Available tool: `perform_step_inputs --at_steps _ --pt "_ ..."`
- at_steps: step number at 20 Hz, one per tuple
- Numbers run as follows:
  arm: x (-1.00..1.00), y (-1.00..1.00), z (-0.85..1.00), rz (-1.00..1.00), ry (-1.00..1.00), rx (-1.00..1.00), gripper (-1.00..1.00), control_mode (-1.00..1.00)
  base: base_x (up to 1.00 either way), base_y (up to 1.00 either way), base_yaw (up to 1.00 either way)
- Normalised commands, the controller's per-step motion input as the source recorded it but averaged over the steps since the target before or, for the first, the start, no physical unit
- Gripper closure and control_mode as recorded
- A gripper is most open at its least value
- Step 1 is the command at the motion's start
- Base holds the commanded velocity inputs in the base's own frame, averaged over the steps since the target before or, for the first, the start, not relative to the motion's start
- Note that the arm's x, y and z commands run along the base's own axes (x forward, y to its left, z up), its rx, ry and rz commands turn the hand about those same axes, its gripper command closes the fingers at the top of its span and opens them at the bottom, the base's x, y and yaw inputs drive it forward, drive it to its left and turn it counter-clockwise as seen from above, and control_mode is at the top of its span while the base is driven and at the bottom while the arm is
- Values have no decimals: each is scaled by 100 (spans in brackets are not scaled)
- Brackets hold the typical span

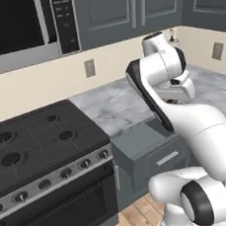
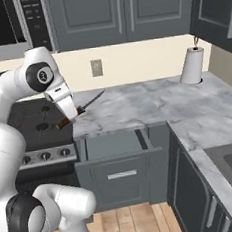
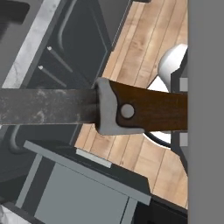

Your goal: Pick up the metallic utensils from the counter and place them in the open drawer. Make sure not to pick up any wooden utensils.

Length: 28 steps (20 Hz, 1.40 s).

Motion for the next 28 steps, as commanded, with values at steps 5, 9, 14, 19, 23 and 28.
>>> perform_step_inputs --at_steps 5,9,14,19,23,28 --pt "0 0 0 0 0 0 100 100 12 -30 18" --pt "0 0 0 0 0 0 100 100 33 -41 39" --pt "0 0 0 0 0 0 100 100 18 -42 35" --pt "0 0 0 0 0 0 100 100 16 -39 27" --pt "0 0 0 0 0 0 100 100 28 -33 16" --pt "0 0 0 0 0 0 100 100 3 -28 6"
